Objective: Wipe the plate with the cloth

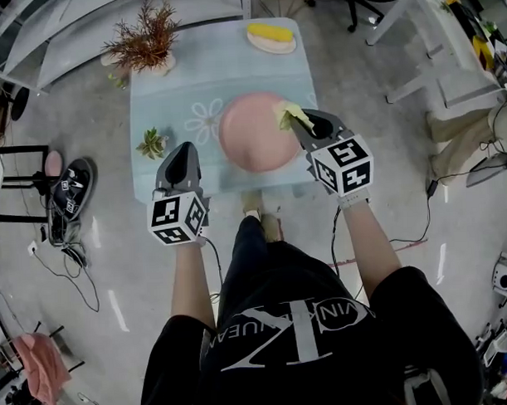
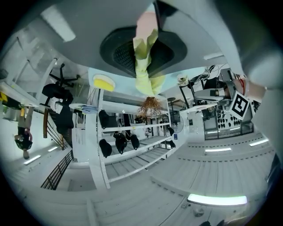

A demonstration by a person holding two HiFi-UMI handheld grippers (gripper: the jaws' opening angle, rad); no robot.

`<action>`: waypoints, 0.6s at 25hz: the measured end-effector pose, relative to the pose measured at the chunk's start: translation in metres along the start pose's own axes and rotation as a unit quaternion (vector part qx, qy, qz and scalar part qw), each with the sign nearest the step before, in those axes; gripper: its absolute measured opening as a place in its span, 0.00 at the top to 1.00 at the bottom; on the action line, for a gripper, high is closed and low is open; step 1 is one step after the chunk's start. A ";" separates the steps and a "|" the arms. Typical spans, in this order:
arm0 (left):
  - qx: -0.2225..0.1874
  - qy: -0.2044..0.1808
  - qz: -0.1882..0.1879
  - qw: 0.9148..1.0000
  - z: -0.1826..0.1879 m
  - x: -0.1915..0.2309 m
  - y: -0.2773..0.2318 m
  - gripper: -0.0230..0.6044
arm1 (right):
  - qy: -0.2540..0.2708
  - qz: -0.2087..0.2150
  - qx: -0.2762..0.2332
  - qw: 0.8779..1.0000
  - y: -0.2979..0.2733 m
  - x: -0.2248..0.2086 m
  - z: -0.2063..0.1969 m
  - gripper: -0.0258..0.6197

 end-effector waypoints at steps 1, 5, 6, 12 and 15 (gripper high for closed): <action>-0.006 -0.002 0.001 1.000 0.007 0.001 0.001 0.96 | -0.001 -0.003 -0.007 1.000 0.003 -0.002 0.005 0.88; -0.030 -0.011 0.010 0.999 0.029 0.007 0.008 0.96 | -0.002 -0.014 -0.038 0.999 0.015 -0.004 0.019 0.88; -0.036 -0.013 0.013 0.999 0.034 0.009 0.011 0.96 | -0.001 -0.017 -0.047 0.999 0.018 -0.004 0.023 0.88; -0.064 -0.021 0.025 0.997 0.059 0.017 0.017 0.96 | -0.008 -0.029 -0.087 0.996 0.032 -0.010 0.043 0.88; -0.072 -0.036 0.028 0.996 0.070 0.015 0.019 0.96 | -0.008 -0.032 -0.101 0.994 0.038 -0.012 0.052 0.88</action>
Point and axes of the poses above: the fingertips, and each gripper's own axes: y backward along the fingers, x to its left, z out of its top, the point moved 1 cm from there along y, backward along the fingers, and after that the axes turned 6 degrees about -y, right-handed, at the moved point
